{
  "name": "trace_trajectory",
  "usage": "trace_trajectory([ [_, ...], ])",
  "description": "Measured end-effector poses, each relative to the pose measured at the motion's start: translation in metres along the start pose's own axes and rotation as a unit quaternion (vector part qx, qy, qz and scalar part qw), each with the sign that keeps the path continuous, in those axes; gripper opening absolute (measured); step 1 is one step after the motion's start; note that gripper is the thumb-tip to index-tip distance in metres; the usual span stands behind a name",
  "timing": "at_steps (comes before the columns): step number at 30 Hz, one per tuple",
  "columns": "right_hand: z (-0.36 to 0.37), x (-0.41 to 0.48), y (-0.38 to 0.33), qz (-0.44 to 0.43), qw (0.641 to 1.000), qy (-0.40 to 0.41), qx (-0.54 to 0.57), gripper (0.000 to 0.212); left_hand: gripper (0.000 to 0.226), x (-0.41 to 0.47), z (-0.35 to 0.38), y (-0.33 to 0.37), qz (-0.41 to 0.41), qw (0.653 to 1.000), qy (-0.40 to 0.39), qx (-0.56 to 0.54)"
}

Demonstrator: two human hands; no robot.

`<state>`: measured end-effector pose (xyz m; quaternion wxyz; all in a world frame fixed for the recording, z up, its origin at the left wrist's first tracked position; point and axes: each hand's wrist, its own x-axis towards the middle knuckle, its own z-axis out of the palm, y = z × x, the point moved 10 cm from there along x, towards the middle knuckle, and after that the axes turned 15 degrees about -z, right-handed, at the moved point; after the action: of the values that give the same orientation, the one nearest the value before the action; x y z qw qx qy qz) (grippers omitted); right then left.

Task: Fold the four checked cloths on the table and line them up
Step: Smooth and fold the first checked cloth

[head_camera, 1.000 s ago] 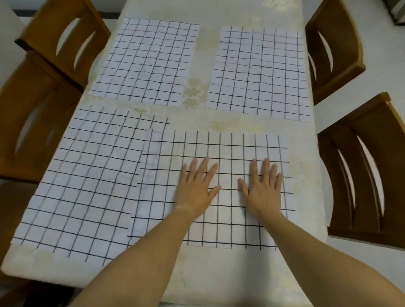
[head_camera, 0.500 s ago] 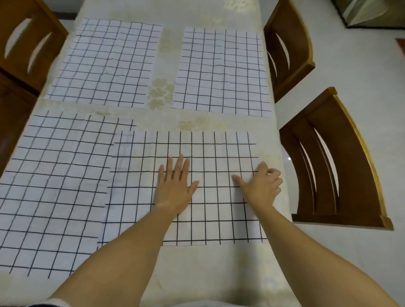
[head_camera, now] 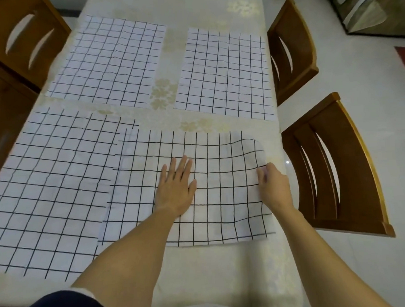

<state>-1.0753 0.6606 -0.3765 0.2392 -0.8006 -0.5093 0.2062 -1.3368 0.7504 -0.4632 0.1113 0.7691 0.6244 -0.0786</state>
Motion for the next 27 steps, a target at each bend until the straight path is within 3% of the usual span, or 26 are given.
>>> trace_trajectory([
  [4,-0.018,-0.002,-0.038,-0.071,0.996,0.026,-0.035,0.025,0.063,-0.001,-0.002,0.0,-0.004,1.0,0.007,-0.007],
  [9,-0.034,-0.006,-0.083,-0.096,0.994,0.041,-0.038,0.033,0.061,-0.001,-0.005,-0.001,-0.002,1.0,0.014,-0.015],
  [27,-0.002,-0.025,-0.205,-0.198,0.973,0.044,0.108,0.042,0.061,-0.002,-0.008,-0.001,0.0,0.999,0.02,-0.032],
])
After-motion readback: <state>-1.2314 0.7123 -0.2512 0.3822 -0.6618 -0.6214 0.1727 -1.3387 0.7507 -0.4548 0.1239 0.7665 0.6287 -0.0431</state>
